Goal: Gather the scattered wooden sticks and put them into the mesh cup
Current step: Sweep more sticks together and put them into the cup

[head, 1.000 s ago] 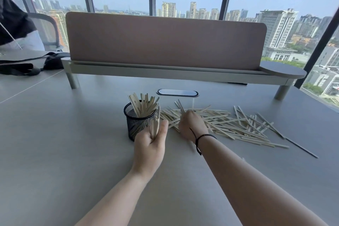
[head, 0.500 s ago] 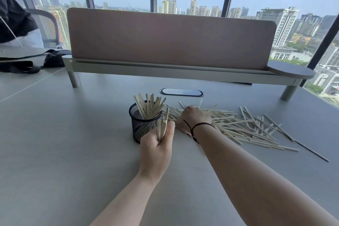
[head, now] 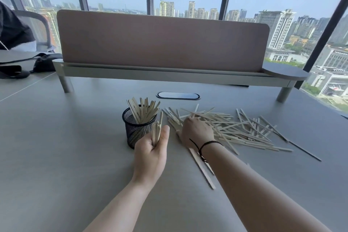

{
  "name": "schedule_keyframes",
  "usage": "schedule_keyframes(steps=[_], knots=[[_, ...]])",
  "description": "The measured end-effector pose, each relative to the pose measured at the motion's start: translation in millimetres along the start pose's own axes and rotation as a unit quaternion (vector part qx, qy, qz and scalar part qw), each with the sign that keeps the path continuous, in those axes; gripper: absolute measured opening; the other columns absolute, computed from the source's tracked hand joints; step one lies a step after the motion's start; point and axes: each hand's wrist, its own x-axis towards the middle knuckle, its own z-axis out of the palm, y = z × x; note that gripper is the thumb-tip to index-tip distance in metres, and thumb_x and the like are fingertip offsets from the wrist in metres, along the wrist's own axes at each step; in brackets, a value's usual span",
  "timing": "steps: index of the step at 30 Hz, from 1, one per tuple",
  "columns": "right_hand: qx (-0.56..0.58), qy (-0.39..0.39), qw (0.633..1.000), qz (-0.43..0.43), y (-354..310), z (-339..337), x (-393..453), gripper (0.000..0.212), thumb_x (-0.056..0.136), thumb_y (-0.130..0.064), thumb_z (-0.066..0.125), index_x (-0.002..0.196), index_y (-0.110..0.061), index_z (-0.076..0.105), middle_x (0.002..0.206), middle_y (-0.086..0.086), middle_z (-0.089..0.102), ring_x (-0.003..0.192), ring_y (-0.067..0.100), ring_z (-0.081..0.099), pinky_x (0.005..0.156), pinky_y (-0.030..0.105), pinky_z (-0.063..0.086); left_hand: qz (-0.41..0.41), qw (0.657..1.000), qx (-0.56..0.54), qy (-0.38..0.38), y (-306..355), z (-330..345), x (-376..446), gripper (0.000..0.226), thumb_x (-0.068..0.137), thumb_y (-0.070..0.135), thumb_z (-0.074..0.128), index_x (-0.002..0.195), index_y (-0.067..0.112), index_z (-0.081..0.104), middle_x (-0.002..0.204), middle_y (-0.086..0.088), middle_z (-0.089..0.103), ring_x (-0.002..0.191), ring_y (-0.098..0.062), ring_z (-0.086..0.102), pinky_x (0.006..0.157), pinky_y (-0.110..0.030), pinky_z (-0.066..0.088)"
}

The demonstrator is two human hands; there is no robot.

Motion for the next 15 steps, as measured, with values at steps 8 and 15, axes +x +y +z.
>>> schedule_keyframes(steps=[8, 15], knots=[[0.013, -0.111, 0.994, 0.006, 15.6, -15.4, -17.9, 0.022, 0.08, -0.016, 0.06, 0.066, -0.014, 0.044, 0.083, 0.007, 0.061, 0.083, 0.031, 0.063, 0.065, 0.032, 0.048, -0.009, 1.0, -0.002, -0.019, 3.0, 0.9, -1.0, 0.062, 0.091, 0.057, 0.048, 0.06, 0.01, 0.022, 0.054, -0.003, 0.024, 0.051, -0.015, 0.023, 0.05, -0.04, 0.021], [0.009, -0.138, 0.99, -0.017, 25.0, -20.2, -25.6, 0.027, 0.089, -0.019, 0.05, 0.063, -0.014, 0.044, 0.066, 0.001, 0.048, 0.072, 0.029, 0.056, 0.059, 0.028, 0.04, -0.003, 1.0, 0.007, -0.022, 1.3, 2.9, -0.3, 0.054, 0.097, 0.043, 0.05, 0.057, 0.017, 0.024, 0.049, 0.006, 0.025, 0.048, -0.012, 0.024, 0.048, -0.031, 0.022]])
